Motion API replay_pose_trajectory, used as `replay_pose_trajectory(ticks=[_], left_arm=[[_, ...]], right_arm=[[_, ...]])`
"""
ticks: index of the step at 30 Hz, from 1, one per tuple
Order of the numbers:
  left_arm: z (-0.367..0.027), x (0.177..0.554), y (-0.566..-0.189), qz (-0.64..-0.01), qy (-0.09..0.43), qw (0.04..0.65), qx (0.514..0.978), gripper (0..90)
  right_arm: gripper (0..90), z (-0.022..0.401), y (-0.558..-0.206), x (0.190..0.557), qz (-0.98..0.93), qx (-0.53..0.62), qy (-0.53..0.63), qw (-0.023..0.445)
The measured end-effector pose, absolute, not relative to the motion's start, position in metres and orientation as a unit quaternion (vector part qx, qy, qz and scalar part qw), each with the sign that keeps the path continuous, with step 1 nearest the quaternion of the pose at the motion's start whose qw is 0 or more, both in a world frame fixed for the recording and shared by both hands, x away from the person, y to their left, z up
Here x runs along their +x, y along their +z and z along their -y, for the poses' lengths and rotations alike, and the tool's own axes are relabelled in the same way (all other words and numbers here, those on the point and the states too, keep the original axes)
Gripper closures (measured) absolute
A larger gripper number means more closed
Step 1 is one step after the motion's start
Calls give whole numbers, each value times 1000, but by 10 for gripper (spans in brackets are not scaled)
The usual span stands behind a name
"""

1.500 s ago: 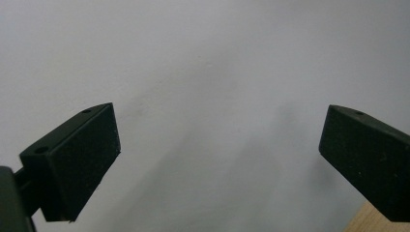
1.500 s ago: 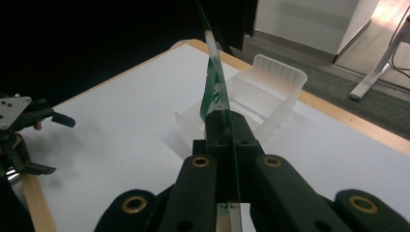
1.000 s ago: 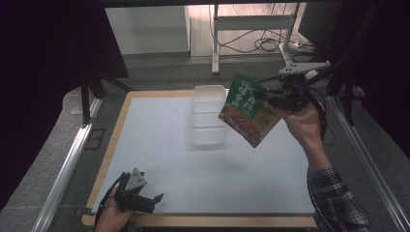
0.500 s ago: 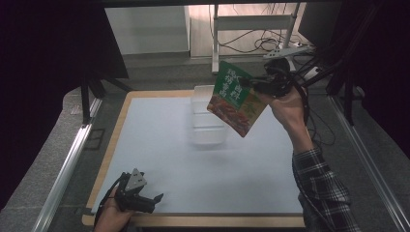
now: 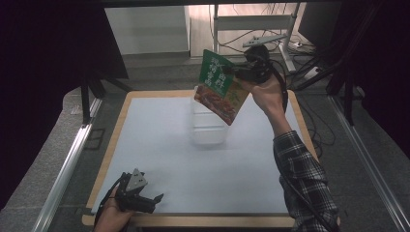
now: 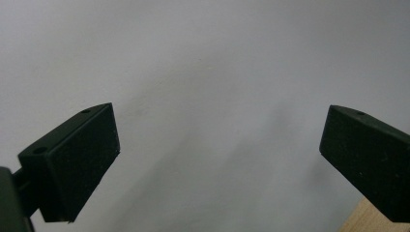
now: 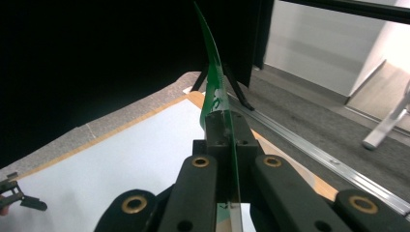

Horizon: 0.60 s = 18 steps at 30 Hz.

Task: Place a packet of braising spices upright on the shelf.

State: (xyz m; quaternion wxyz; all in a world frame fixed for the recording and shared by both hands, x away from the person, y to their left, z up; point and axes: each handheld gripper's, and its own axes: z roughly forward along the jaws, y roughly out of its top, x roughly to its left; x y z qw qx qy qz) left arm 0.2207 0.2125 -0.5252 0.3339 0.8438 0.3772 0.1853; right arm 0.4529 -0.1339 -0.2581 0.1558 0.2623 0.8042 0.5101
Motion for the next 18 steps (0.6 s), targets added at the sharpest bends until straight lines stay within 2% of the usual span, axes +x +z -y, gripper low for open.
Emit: replay_pose_trajectory(ticks=[18], left_arm=[[-212,221,-525,-379,185,336,842,6]], right_arm=[[891,107,-302,477,-821,243,501,126]])
